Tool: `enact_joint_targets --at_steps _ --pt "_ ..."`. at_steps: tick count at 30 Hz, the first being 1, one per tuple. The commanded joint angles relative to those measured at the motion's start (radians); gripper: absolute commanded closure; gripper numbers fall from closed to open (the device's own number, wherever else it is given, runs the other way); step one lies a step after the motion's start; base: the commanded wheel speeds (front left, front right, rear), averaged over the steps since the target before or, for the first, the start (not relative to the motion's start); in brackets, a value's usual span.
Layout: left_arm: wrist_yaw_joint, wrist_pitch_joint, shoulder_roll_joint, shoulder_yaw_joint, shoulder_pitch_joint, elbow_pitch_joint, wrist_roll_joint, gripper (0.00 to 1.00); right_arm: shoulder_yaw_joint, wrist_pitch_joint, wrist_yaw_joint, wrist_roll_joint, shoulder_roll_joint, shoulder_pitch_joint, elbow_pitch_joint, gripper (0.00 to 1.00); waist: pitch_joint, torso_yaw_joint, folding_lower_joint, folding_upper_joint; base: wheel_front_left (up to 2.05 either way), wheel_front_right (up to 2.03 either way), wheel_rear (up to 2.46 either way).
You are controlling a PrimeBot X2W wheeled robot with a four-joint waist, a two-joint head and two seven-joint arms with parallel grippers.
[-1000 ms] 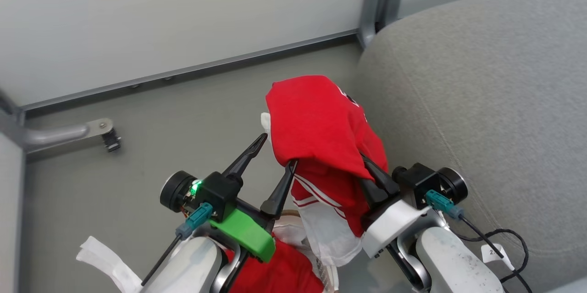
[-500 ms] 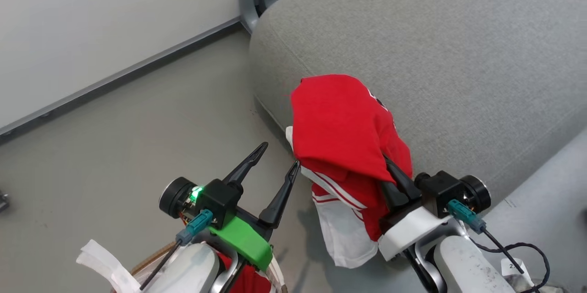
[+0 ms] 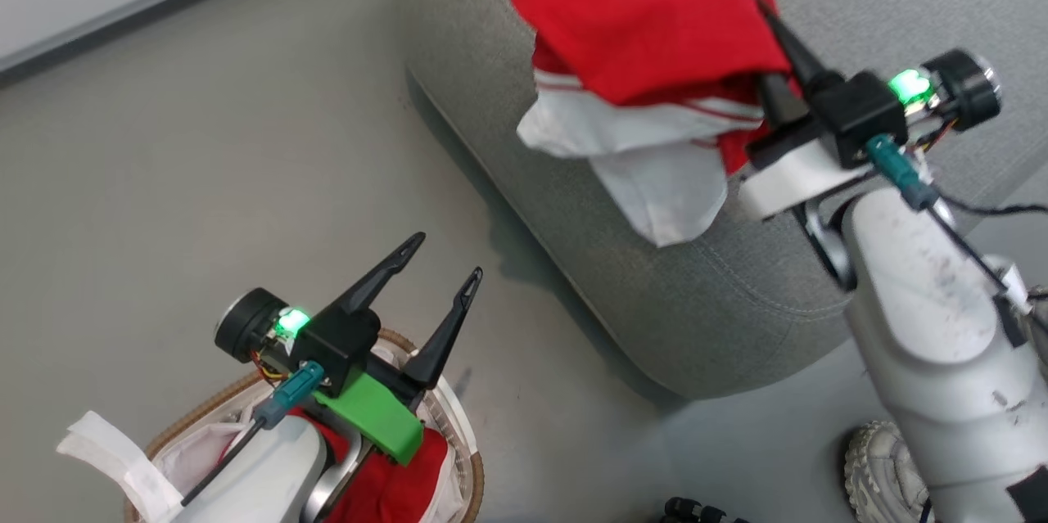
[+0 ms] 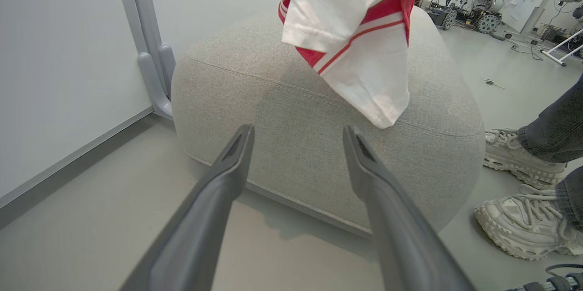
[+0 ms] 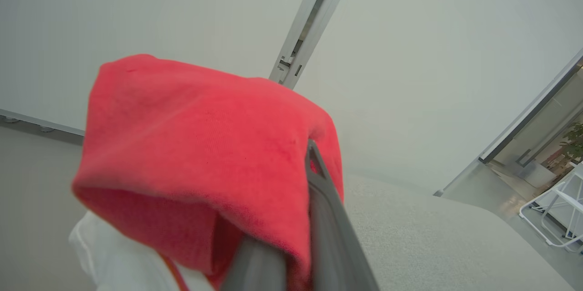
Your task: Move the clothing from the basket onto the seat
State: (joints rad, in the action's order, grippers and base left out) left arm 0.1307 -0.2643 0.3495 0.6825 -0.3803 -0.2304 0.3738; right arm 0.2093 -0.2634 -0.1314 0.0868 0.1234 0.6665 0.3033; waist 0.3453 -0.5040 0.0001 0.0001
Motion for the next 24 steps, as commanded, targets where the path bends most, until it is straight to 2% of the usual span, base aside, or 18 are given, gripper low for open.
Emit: enact_joint_targets --at_steps 1,9,15,21,24 --pt "0.000 0.000 0.024 0.002 -0.025 0.007 0.009 0.00 -0.018 -0.002 0.001 0.018 0.011 0.055 0.015 1.00 0.129 0.077 -0.0001 -0.0001 0.00 0.00 0.00" --pt "0.000 0.000 0.086 0.013 -0.107 0.069 0.031 0.00 -0.129 -0.002 0.002 0.140 0.083 0.321 0.147 1.00 0.268 0.171 -0.0001 -0.0001 0.00 0.00 0.00" --pt "0.000 0.000 0.118 0.012 -0.149 0.115 0.040 0.00 -0.279 0.047 0.002 0.242 0.125 0.476 0.197 1.00 0.354 0.226 -0.0001 -0.0001 0.00 0.00 0.00" --pt "0.000 0.000 0.127 0.016 -0.161 0.123 0.047 0.00 -0.453 0.113 0.002 0.330 0.152 0.516 0.180 1.00 0.407 0.276 -0.0001 -0.0001 0.00 0.00 0.00" --pt "0.000 0.000 0.127 0.010 -0.162 0.117 0.053 0.00 -0.539 0.132 0.002 0.362 0.136 0.475 0.166 1.00 0.421 0.293 -0.0001 -0.0001 0.00 0.00 0.00"
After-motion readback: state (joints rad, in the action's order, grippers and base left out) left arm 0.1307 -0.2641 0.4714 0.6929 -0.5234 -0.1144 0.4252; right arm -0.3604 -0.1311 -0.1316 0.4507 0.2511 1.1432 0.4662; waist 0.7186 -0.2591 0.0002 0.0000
